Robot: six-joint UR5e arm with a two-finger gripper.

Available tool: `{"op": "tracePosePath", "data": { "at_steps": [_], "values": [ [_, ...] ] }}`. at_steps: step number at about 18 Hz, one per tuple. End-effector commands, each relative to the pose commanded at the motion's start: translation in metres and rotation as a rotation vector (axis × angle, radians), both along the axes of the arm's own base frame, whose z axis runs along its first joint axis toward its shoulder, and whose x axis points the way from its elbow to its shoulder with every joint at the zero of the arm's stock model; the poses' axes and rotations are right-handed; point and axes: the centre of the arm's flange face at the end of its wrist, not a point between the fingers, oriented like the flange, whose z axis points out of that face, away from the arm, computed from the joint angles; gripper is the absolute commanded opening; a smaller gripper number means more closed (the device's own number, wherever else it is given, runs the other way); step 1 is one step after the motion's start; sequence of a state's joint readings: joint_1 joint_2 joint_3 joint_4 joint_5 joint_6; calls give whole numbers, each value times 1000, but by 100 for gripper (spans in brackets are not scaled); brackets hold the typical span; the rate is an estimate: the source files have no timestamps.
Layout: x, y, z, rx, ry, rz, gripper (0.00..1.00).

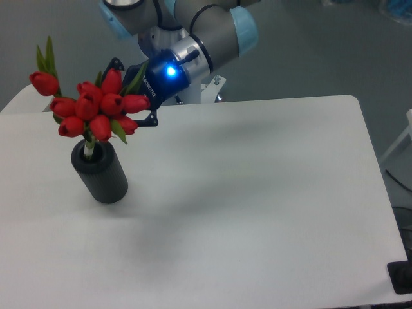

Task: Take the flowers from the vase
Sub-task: 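Lift the tulip bouquet up out of the black vase, then carry the held tulips away from the vase over the table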

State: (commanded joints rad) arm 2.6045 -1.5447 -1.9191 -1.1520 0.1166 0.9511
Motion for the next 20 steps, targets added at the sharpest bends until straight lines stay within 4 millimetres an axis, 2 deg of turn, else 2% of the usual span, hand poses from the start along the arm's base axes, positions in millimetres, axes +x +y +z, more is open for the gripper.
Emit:
{"op": "tracePosePath", "data": {
  "at_steps": [5, 7, 10, 12, 15, 16, 18, 20],
  "values": [
    [-51, -21, 28, 63, -12, 87, 6],
    [-65, -31, 32, 69, -13, 119, 6],
    [-85, -37, 20, 89, 38, 143, 6],
    [-98, -35, 4, 106, 91, 144, 6],
    [-117, -28, -9, 111, 166, 145, 6],
    [-127, -26, -13, 80, 201, 150, 6],
    [-153, -22, -34, -42, 294, 165, 6],
    [-170, -32, -42, -192, 393, 195, 6]
  ]
}}
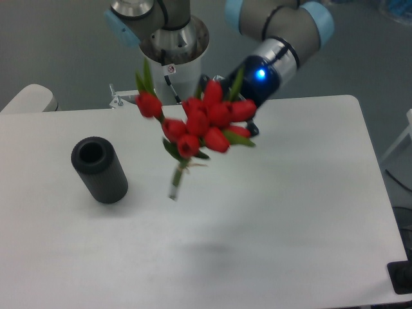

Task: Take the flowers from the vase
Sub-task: 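Carry the held tulips away from the vase over the table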

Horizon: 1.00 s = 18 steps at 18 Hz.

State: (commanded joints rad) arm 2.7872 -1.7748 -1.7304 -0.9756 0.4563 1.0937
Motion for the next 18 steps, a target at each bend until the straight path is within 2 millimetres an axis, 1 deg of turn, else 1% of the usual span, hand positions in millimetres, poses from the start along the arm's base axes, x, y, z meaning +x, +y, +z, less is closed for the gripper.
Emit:
{"op": "tracePosePath", "data": {
  "at_steps": [2, 5, 8, 10, 12, 15, 17, 18],
  "values": [
    [-7, -1, 4, -70, 44, 19, 4],
    [-13, 1, 1, -119, 65, 30, 2],
    [-18, -2, -6, -235, 121, 52, 1],
    [-21, -3, -20, -332, 156, 58, 1],
    [-20, -4, -27, -412, 182, 63, 1],
    [-23, -9, -31, -507, 169, 69, 1],
    [-30, -10, -33, -581, 175, 72, 1],
    [-29, -2, -32, -615, 186, 59, 1]
  ]
}}
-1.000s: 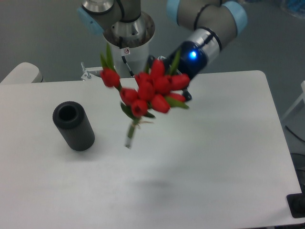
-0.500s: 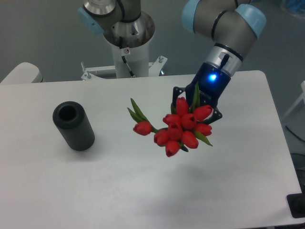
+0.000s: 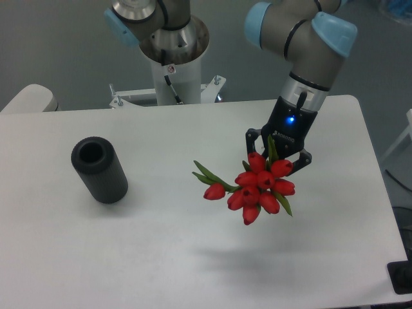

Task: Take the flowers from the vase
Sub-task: 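Carry the held tulips away from the vase over the table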

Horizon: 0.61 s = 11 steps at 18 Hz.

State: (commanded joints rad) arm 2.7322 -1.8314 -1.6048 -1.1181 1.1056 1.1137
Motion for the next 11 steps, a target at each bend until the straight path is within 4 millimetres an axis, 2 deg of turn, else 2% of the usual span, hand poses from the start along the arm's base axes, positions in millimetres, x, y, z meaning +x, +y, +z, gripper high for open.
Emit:
{"op": "tracePosePath", "data": {
  "at_steps": [3, 5, 7, 11],
  "values": [
    [-2, 29, -8, -164, 33, -45, 1],
    [4, 54, -14, -272, 70, -90, 2],
    [4, 59, -24, -334, 87, -117, 3],
    [4, 62, -30, -338, 113, -219, 3]
  ]
}}
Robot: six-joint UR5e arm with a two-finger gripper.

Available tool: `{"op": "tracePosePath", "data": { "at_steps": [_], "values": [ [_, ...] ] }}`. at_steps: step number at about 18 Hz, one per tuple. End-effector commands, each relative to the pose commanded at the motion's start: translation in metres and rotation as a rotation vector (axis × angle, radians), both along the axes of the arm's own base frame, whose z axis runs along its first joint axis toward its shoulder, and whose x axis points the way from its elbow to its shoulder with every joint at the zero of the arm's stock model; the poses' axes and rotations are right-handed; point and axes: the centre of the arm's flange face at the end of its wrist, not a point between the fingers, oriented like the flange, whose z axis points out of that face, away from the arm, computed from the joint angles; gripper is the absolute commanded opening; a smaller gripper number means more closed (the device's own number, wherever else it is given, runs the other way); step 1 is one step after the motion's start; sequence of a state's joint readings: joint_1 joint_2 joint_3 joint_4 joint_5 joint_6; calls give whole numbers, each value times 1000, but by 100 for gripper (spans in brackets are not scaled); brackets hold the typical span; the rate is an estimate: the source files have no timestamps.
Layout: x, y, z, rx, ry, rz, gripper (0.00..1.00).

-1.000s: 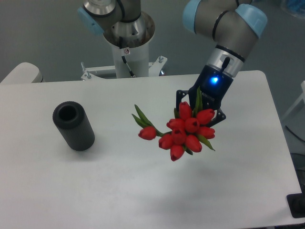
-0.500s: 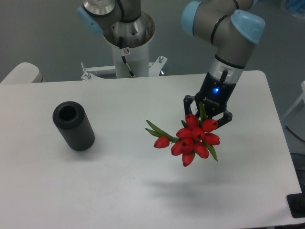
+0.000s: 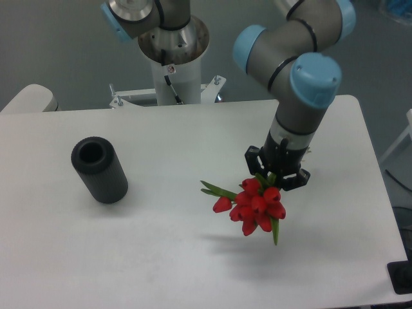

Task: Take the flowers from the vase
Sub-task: 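Carry the held tulips away from the vase over the table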

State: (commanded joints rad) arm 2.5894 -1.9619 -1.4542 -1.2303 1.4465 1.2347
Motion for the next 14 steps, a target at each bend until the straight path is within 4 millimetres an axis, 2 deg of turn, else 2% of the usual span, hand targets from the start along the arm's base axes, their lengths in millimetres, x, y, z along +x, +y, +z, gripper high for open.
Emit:
{"op": "tracePosePath", "data": {
  "at_steps": [6, 14],
  "values": [
    [-4, -3, -20, -81, 20, -211, 3],
    [-11, -5, -29, -124, 42, -228, 3]
  ]
}}
